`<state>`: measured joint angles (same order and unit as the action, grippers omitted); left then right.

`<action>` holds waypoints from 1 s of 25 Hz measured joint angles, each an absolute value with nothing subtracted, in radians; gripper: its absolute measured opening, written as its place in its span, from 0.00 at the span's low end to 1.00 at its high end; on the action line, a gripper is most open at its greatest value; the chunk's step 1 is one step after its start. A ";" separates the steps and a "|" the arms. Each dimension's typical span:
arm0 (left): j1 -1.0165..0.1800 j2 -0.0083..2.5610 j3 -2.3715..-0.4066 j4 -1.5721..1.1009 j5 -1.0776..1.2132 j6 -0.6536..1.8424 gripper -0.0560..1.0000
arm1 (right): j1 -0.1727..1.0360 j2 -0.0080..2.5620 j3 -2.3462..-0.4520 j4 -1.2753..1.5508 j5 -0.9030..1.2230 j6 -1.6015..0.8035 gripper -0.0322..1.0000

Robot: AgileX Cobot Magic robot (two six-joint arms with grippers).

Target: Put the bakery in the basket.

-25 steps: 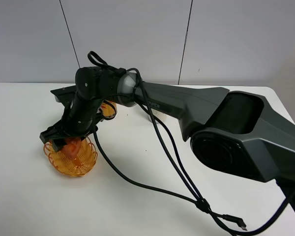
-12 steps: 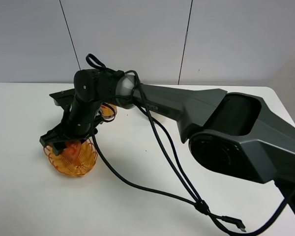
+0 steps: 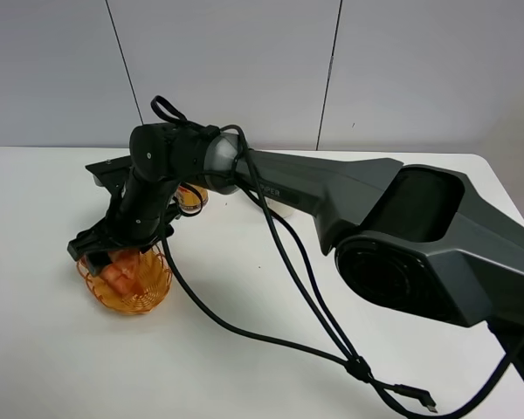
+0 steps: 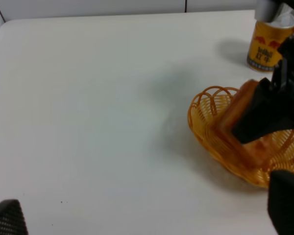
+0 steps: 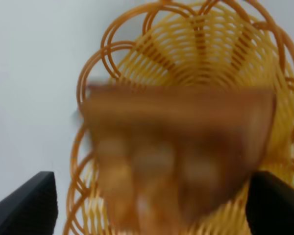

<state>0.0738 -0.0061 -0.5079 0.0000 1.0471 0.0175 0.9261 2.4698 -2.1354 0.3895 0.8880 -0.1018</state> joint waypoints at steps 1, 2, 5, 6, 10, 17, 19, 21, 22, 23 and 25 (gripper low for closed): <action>0.074 -0.006 -0.508 0.000 1.047 0.017 1.00 | 0.928 2.470 -2.135 0.392 0.887 -0.102 0.78; 0.074 -0.006 -0.508 0.000 1.047 0.017 1.00 | 0.928 2.470 -2.135 0.398 0.887 -0.102 0.78; 0.074 -0.006 -0.508 0.000 1.047 0.017 1.00 | 0.928 2.466 -2.135 0.396 0.888 -0.102 0.78; 0.074 -0.006 -0.508 0.000 1.047 0.017 1.00 | 0.928 2.461 -2.135 0.385 0.888 -0.102 0.78; 0.074 -0.006 -0.508 0.000 1.047 0.017 1.00 | 0.927 2.382 -2.135 0.282 0.890 -0.099 0.78; 0.074 -0.006 -0.508 0.000 1.047 0.017 1.00 | 0.861 2.122 -2.139 0.030 0.931 -0.010 0.78; 0.074 -0.006 -0.508 0.000 1.047 0.017 1.00 | 0.829 2.057 -2.139 -0.027 0.971 0.022 0.78; 0.074 -0.006 -0.508 0.000 1.047 0.017 1.00 | 0.802 2.002 -2.137 -0.080 1.002 0.042 0.78; 0.074 -0.006 -0.508 0.000 1.047 0.017 1.00 | 0.794 1.972 -2.136 -0.106 1.013 0.050 0.78; 0.074 -0.006 -0.508 0.000 1.047 0.017 1.00 | 0.786 1.943 -2.136 -0.125 1.021 0.061 0.78; 0.074 -0.006 -0.508 0.000 1.047 0.017 1.00 | 0.778 1.888 -2.136 -0.166 1.027 0.069 0.78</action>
